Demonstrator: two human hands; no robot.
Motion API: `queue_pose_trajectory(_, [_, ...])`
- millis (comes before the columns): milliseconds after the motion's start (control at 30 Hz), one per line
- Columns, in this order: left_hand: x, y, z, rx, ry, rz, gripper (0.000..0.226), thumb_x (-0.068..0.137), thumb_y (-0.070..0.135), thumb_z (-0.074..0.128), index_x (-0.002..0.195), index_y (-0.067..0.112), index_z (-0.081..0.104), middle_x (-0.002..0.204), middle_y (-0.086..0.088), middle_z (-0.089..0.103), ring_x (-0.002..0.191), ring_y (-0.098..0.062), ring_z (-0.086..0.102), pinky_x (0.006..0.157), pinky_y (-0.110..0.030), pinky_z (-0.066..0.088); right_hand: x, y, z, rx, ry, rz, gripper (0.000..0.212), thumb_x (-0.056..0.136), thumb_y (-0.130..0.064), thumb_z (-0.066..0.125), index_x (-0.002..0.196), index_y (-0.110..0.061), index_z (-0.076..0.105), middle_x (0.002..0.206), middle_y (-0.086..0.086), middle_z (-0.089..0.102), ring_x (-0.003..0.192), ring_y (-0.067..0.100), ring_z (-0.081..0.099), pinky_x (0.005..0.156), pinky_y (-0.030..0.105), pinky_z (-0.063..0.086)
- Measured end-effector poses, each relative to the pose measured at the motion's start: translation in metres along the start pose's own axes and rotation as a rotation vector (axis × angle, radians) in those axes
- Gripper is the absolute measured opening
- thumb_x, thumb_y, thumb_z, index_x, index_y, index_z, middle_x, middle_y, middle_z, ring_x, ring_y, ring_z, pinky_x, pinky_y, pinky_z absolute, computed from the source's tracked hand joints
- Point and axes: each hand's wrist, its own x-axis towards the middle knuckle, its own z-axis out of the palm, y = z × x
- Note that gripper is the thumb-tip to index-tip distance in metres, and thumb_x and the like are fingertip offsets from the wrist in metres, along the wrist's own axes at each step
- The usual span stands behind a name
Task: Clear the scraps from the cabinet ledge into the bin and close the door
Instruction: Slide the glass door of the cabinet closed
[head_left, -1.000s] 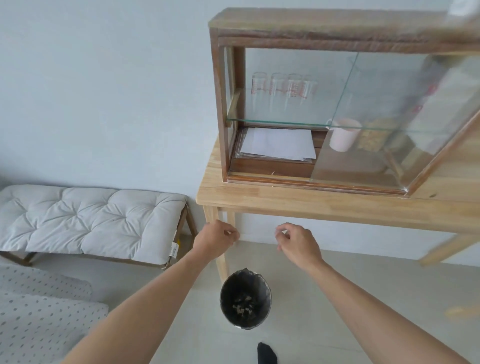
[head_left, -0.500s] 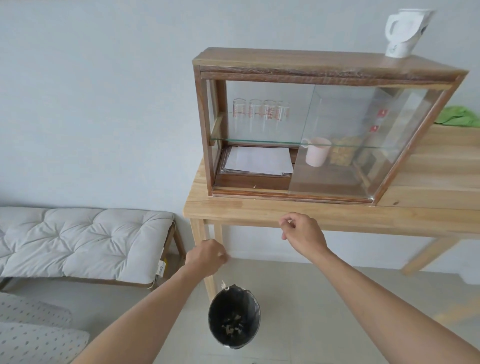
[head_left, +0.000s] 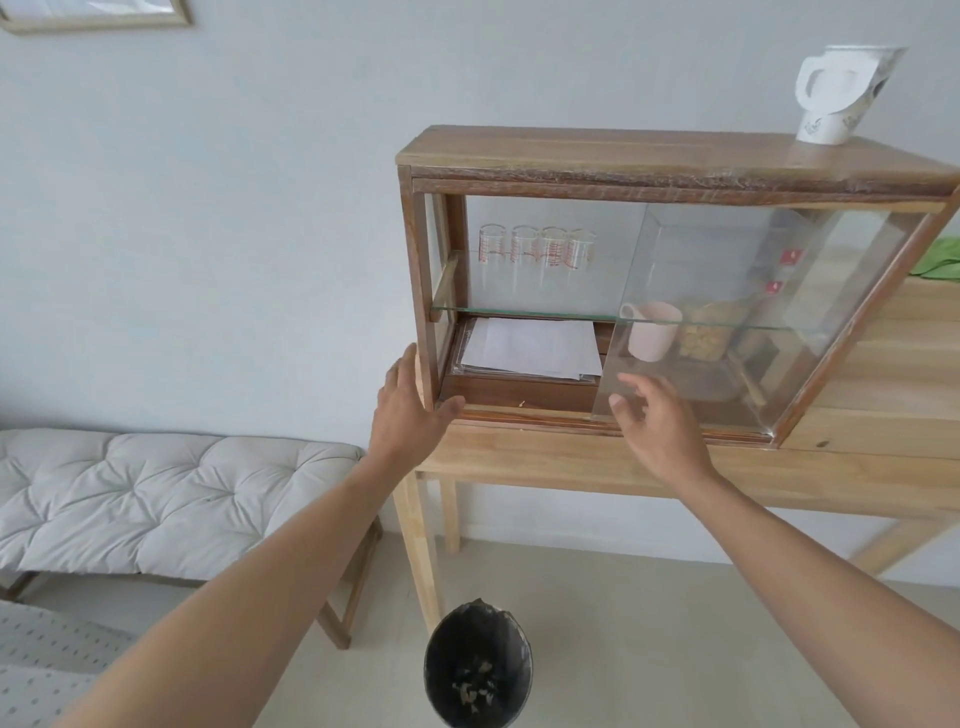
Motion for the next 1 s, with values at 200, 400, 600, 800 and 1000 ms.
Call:
queue_pose_trajectory(200, [0.032, -0.001, 0.004, -0.101, -0.1, -0.019, 0.116, 0.086, 0.052, 0.084, 0.167, 0.032, 0.003, 0.173, 0.0, 0.03, 0.154, -0.033, 0.036, 0.12, -0.057, 0.037, 0.023, 0.017, -0.012, -0.216, 0.202, -0.255, 0.043, 0.103, -0.015, 0.07, 0.145, -0.007, 0.067, 0.152, 0.019, 0.056, 0.144, 0.041, 0.05, 0.114, 0.059, 0.05])
queue_pose_trajectory(400, [0.036, -0.007, 0.011, -0.12, -0.091, -0.005, 0.115, 0.085, 0.051, 0.085, 0.164, 0.04, 0.001, 0.172, 0.001, 0.034, 0.154, -0.032, 0.039, 0.119, -0.053, 0.04, 0.046, 0.055, -0.041, -0.752, 0.282, -0.467, 0.098, 0.095, -0.025, 0.077, 0.175, -0.014, 0.022, 0.185, 0.019, 0.0, 0.17, 0.048, 0.002, 0.134, 0.067, 0.001])
queue_pose_trajectory(600, [0.038, -0.012, 0.017, -0.116, -0.068, -0.005, 0.116, 0.084, 0.054, 0.084, 0.162, 0.048, -0.001, 0.172, 0.004, 0.034, 0.148, -0.022, 0.048, 0.109, -0.041, 0.04, 0.081, 0.066, -0.055, -0.916, 0.276, -0.623, 0.127, 0.084, -0.029, 0.092, 0.176, -0.013, 0.005, 0.185, 0.018, -0.004, 0.17, 0.045, -0.004, 0.131, 0.071, -0.011])
queue_pose_trajectory(800, [0.035, -0.014, 0.022, -0.148, -0.064, -0.005, 0.116, 0.082, 0.053, 0.084, 0.161, 0.051, -0.001, 0.172, 0.006, 0.035, 0.14, -0.005, 0.053, 0.104, -0.035, 0.035, 0.092, 0.03, -0.028, -0.963, 0.258, -0.722, 0.13, 0.083, -0.046, 0.089, 0.177, -0.016, 0.005, 0.185, 0.012, -0.011, 0.17, 0.038, -0.015, 0.131, 0.071, -0.01])
queue_pose_trajectory(1000, [0.034, -0.014, 0.021, -0.146, -0.072, -0.01, 0.112, 0.085, 0.048, 0.084, 0.159, 0.054, 0.001, 0.171, 0.007, 0.036, 0.111, 0.014, 0.061, 0.106, -0.04, 0.041, 0.1, -0.024, 0.016, -0.953, 0.245, -0.777, 0.134, 0.077, -0.048, 0.093, 0.177, -0.015, 0.009, 0.184, 0.01, -0.007, 0.169, 0.037, 0.0, 0.13, 0.069, -0.016])
